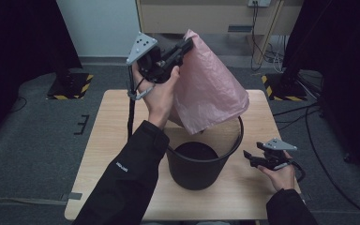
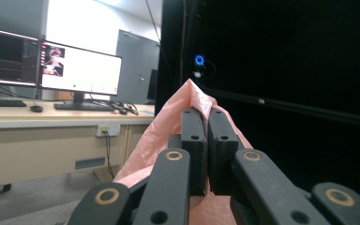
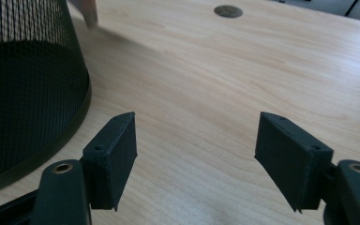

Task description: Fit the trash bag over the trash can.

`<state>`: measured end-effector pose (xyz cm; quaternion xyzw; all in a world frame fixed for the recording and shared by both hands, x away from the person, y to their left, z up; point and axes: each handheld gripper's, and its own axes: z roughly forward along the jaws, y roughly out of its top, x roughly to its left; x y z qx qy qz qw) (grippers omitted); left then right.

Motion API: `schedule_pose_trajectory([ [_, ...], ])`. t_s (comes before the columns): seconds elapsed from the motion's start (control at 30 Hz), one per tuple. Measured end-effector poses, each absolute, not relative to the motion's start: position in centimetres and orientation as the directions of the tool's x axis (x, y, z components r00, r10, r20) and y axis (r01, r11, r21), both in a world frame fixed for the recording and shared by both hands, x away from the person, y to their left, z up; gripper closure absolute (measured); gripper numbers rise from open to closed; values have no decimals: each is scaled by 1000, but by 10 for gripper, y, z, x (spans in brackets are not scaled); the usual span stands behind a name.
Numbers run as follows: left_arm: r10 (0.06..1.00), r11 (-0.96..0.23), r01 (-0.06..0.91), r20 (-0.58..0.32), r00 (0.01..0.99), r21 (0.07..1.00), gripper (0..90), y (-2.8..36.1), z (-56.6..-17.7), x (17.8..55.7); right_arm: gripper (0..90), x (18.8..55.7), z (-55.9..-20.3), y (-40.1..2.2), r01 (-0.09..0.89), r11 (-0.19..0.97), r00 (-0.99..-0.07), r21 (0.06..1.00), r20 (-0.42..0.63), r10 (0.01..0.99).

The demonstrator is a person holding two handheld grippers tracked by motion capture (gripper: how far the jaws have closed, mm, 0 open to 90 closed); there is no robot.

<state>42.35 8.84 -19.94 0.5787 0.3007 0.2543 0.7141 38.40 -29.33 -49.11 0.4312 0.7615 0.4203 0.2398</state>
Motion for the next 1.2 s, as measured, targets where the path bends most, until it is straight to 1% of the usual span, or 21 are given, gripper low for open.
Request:
schedule_pose_trajectory([
  [0.07,709,189,-16,-125,694,982,865,87,-202,421,294,384,-490,-294,452,271,-510,850,-3,860],
  [0.13,703,150,-10,-99,704,989,864,87,-210,413,298,383,-484,-298,433,232,-497,871,16,868],
  [0.17,703,150,-10,-99,704,989,863,87,-210,413,298,383,-484,-298,433,232,-497,871,16,868],
  [0.2,706,119,-10,-78,704,993,862,89,-216,408,301,382,-477,-300,410,196,-488,891,33,872],
  [0.3,697,94,1,-67,714,996,859,95,-225,402,304,380,-468,-301,374,138,-472,917,60,879],
  [0.37,696,85,8,-65,715,996,855,98,-229,400,305,379,-462,-303,355,119,-468,927,66,881],
  [0.4,697,68,15,-59,714,998,854,105,-236,396,309,376,-452,-304,324,63,-463,944,101,881],
  [0.43,697,68,15,-59,714,998,852,105,-236,396,309,376,-452,-304,324,63,-463,944,101,881],
  [0.47,698,61,23,-59,714,998,851,112,-244,392,311,374,-440,-304,278,16,-467,960,121,876],
  [0.5,698,61,23,-59,714,998,851,112,-244,392,311,374,-440,-304,278,16,-467,960,121,876],
  [0.53,691,64,41,-74,719,997,851,120,-251,388,312,370,-431,-304,247,-22,-477,969,141,868],
  [0.6,689,67,53,-84,720,996,851,125,-255,386,313,369,-428,-304,237,-30,-478,971,143,867],
  [0.63,690,65,61,-89,719,996,851,129,-259,384,313,367,-419,-303,205,-56,-495,977,153,855],
  [0.67,678,75,86,-114,726,994,849,136,-266,381,313,365,-415,-302,196,-73,-500,978,164,850],
  [0.73,676,73,100,-123,727,992,846,140,-272,376,313,364,-407,-299,178,-83,-515,981,164,841],
  [0.97,677,54,103,-112,728,993,837,152,-285,364,316,360,-383,-283,123,-101,-575,987,154,804],
  [1.0,673,57,109,-119,730,992,836,154,-289,360,323,359,-372,-277,104,-122,-599,987,160,784],
  [1.03,673,57,109,-119,730,992,836,154,-289,360,323,359,-372,-277,104,-122,-599,987,160,784],
  [1.07,672,46,104,-108,733,993,836,155,-292,357,325,358,-361,-270,83,-132,-621,988,155,769],
  [1.2,656,50,109,-115,746,993,836,153,-298,352,329,359,-342,-258,61,-134,-658,989,141,739],
])
